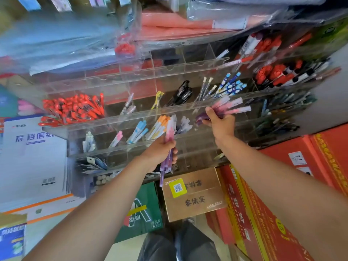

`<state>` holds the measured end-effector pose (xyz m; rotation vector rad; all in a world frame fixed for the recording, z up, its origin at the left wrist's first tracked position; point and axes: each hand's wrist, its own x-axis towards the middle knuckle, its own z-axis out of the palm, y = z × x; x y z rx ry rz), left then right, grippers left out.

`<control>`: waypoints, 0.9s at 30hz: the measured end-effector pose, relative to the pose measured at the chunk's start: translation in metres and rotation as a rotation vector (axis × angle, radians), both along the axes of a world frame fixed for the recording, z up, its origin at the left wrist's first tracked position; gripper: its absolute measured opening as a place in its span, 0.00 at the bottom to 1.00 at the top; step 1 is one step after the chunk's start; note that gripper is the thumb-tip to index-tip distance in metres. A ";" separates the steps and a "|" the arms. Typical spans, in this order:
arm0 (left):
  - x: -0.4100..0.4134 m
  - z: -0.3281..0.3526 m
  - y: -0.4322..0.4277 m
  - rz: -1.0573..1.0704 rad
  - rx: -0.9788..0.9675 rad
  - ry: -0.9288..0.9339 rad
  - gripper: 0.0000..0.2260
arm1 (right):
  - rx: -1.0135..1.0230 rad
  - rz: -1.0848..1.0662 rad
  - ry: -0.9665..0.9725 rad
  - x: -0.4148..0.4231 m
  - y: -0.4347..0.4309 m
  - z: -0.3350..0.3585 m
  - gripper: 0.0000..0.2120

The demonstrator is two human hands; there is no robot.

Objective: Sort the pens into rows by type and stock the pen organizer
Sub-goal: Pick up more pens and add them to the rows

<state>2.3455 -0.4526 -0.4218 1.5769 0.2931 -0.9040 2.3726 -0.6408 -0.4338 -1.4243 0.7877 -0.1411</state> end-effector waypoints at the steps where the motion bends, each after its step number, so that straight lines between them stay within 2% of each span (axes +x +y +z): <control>1: 0.001 -0.003 0.001 -0.014 0.001 -0.002 0.04 | 0.017 0.002 0.009 0.002 0.001 -0.003 0.09; 9: 0.001 -0.020 0.003 -0.039 -0.014 0.010 0.04 | -0.068 0.039 0.126 0.000 0.005 -0.025 0.12; 13: 0.002 -0.022 0.005 -0.064 -0.015 -0.004 0.03 | -0.109 0.065 0.208 0.003 -0.005 -0.032 0.04; 16: 0.002 -0.021 0.005 -0.078 -0.018 -0.011 0.04 | -0.095 0.076 0.209 0.003 -0.008 -0.035 0.04; 20: 0.003 -0.020 0.005 -0.091 -0.024 -0.028 0.05 | -0.126 0.066 0.184 0.001 -0.008 -0.038 0.11; 24: 0.002 -0.022 0.005 -0.105 -0.033 -0.033 0.06 | -0.311 0.031 0.196 -0.009 -0.013 -0.037 0.20; 27: 0.000 -0.023 0.004 -0.134 -0.037 -0.037 0.06 | -0.413 -0.048 0.099 -0.023 -0.010 -0.026 0.16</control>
